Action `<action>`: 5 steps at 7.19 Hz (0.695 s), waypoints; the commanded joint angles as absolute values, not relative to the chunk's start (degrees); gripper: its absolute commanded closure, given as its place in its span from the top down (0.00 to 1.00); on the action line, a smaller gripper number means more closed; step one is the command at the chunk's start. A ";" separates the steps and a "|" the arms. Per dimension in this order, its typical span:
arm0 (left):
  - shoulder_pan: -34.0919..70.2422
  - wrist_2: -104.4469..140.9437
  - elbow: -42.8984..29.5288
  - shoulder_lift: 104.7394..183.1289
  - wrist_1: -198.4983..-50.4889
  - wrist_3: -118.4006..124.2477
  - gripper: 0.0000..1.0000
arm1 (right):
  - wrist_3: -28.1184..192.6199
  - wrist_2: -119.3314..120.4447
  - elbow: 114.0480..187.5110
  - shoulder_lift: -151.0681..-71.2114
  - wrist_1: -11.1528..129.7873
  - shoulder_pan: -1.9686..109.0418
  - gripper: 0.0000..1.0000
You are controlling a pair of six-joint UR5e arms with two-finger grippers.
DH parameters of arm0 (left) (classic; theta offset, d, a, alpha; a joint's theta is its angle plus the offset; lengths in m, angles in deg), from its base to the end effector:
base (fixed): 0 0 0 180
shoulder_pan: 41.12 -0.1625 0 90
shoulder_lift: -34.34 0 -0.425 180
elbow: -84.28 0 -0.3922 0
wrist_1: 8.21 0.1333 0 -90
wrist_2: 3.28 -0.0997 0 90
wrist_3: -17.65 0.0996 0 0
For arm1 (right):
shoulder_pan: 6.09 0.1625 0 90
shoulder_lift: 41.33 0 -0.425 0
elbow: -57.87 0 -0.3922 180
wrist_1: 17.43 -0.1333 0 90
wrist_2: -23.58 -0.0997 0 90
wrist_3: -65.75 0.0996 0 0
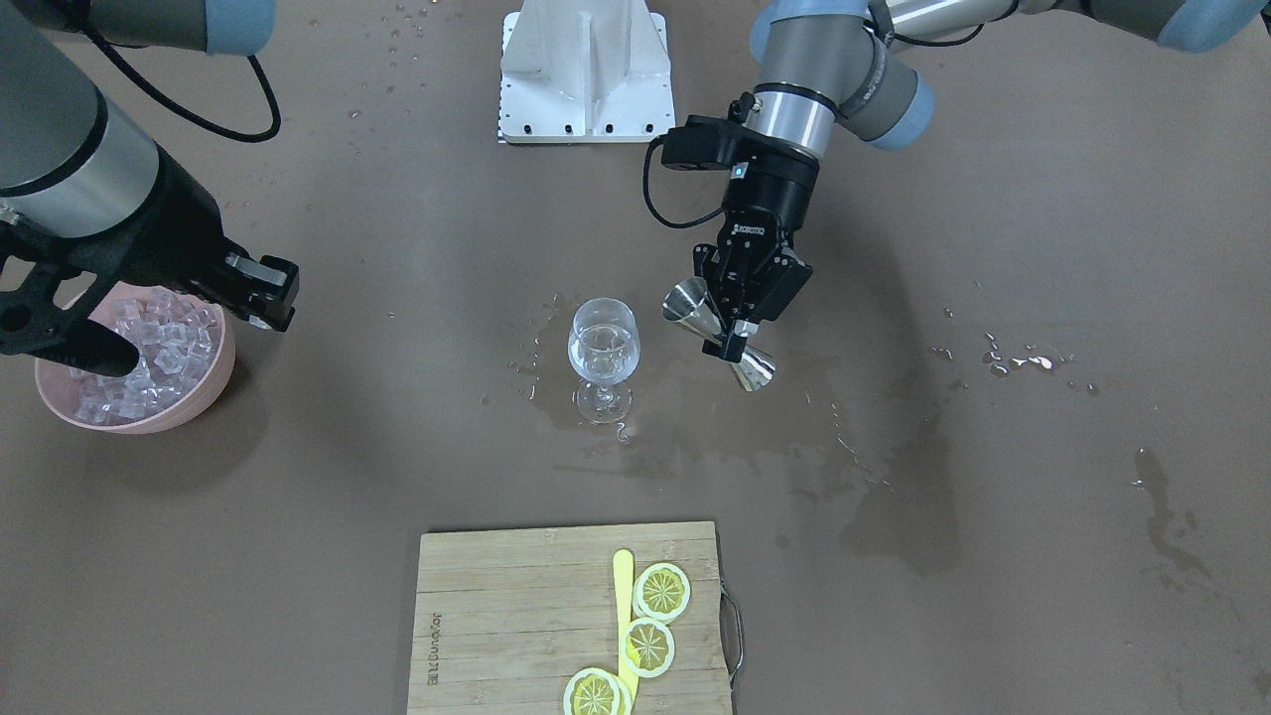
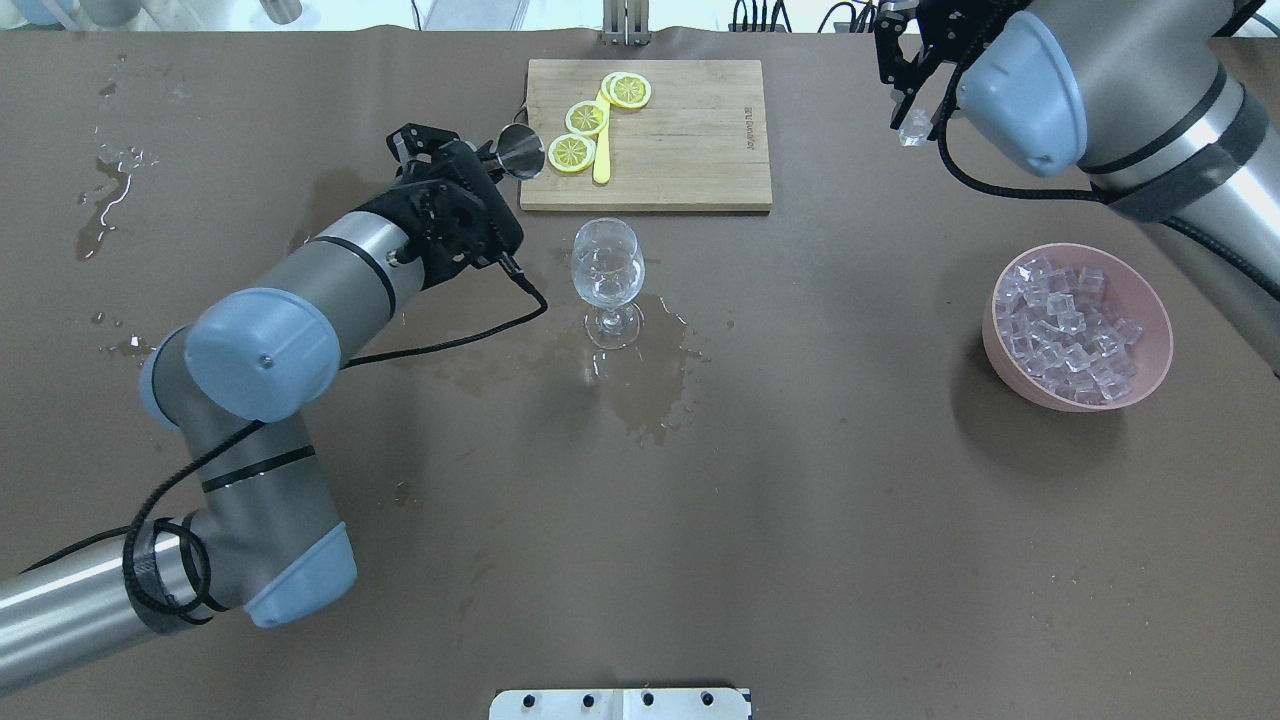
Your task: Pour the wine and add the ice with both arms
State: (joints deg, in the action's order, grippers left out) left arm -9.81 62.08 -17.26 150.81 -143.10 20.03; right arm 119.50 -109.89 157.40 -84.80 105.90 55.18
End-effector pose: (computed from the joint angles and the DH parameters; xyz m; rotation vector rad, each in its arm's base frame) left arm 0.4223 -0.4615 0.2137 1.4369 0.3653 0.5572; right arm -0.2543 -0.5988 0.1577 -0.2101 -0.8133 0.2604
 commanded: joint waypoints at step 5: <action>-5.70 69.05 -13.89 129.92 -170.32 -4.02 0.00 | 122.18 -103.63 145.27 -68.87 104.39 46.22 0.15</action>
